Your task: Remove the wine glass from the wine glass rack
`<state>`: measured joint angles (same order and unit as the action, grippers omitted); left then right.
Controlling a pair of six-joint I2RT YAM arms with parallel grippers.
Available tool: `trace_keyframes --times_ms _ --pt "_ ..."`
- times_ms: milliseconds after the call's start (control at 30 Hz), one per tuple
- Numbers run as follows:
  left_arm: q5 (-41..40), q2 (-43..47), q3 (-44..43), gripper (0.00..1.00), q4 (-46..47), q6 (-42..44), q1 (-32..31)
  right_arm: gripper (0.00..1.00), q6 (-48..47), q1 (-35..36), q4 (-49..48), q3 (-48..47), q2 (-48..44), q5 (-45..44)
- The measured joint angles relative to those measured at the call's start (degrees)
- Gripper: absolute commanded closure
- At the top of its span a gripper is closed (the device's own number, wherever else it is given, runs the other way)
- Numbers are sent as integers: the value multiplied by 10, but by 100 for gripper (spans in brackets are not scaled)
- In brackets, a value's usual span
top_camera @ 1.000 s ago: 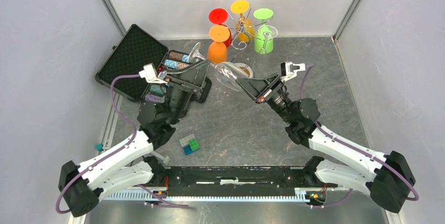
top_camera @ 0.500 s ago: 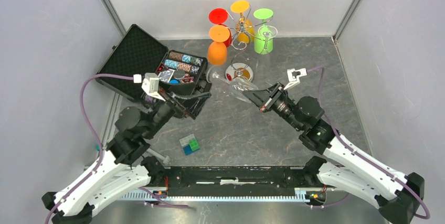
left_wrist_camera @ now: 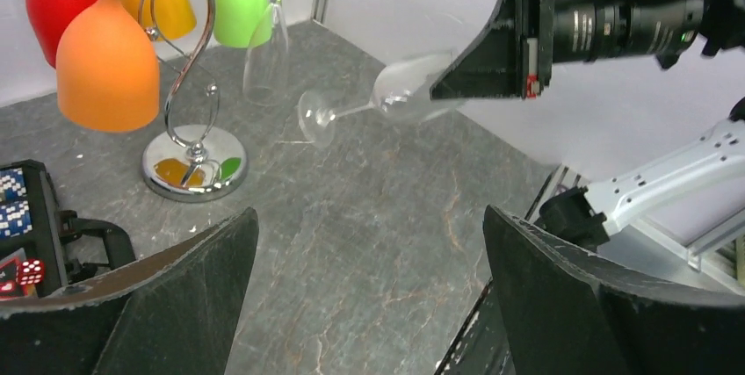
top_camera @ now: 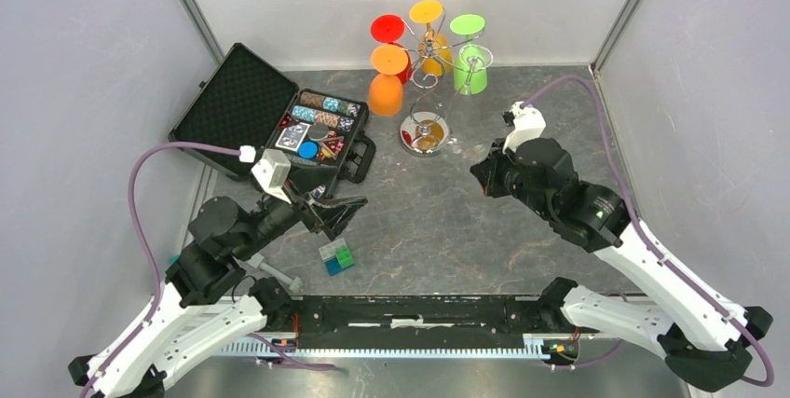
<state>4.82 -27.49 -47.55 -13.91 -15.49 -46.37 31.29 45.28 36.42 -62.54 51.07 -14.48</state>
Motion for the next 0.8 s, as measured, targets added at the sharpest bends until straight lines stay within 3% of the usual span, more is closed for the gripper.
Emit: trace_keyframes --times_ms 133,267,433,633,800 --pt "23 -1 0 0 -17 12 0 100 -52 -16 74 -49 42 -69" --pt "48 0 0 0 -26 15 0 100 -107 -99 118 -69 96 -75" --pt "64 2 1 0 -27 15 0 100 -187 -241 147 -116 185 -22" --pt "69 10 5 0 -40 15 0 100 -275 -331 174 -196 305 73" --pt "58 38 13 0 -42 15 0 100 -306 -392 196 -204 341 130"
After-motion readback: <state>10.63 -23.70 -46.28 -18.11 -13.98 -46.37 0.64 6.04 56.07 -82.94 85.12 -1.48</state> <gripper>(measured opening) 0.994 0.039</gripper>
